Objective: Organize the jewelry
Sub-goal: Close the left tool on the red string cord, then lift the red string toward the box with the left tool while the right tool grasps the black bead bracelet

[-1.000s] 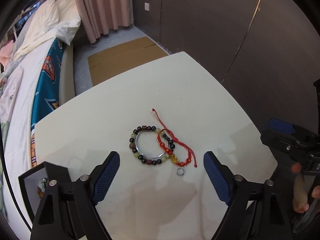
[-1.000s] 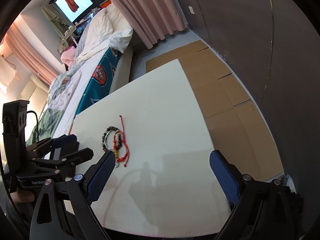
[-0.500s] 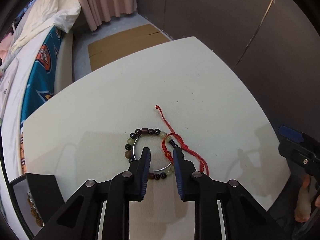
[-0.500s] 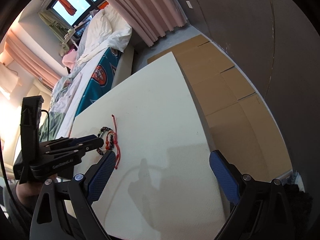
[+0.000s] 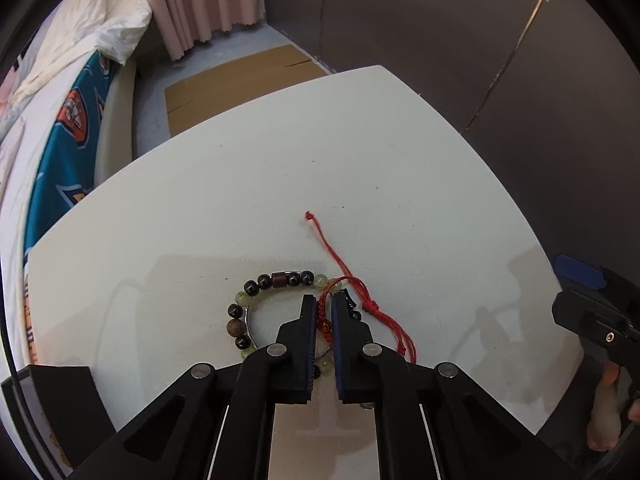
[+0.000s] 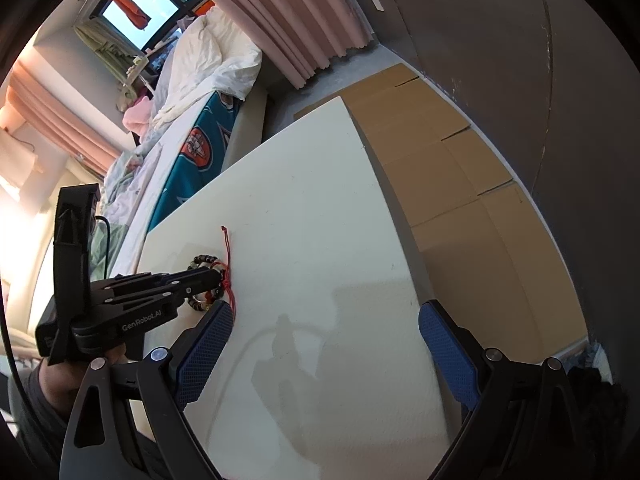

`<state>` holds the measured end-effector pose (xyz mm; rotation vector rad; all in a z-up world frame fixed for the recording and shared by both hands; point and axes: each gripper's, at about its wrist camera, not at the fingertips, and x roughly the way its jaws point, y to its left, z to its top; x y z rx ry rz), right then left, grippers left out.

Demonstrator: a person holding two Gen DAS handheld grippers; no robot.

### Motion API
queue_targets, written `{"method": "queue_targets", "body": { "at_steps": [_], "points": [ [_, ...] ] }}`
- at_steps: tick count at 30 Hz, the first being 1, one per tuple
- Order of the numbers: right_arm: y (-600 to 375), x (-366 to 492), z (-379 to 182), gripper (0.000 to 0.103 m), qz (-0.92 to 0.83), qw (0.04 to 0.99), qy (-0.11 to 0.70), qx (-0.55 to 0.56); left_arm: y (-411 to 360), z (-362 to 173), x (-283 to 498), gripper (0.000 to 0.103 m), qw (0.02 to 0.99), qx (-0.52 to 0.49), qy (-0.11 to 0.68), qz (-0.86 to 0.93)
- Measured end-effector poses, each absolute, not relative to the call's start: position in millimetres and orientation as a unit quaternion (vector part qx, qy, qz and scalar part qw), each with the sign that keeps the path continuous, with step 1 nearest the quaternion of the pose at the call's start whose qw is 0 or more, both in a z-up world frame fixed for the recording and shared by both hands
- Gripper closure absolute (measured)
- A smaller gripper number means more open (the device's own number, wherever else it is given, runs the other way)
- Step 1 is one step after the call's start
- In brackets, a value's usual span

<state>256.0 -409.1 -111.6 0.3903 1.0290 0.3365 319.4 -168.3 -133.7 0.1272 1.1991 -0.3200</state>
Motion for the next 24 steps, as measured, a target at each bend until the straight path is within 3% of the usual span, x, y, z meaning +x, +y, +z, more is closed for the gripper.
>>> {"method": "queue_targets", "body": {
  "at_steps": [13,15,19,24],
  "points": [
    [-369,267,-86,0.008,0.208,0.837,0.482,0.153,-143,-82,300,0.096,0.839,0.02,0.521,-0.155],
    [-358,271,-86,0.015,0.217,0.833,0.487,0.145,-135,-74,296,0.096,0.845,0.01,0.513,-0.148],
    [-337,281,-90,0.018,0.229,0.826,0.498,0.132,-114,-60,289,0.096,0.855,-0.011,0.501,-0.136],
    [-310,295,-98,0.033,0.242,0.812,0.521,0.104,-90,-49,284,0.096,0.863,-0.026,0.491,-0.118]
  ]
}}
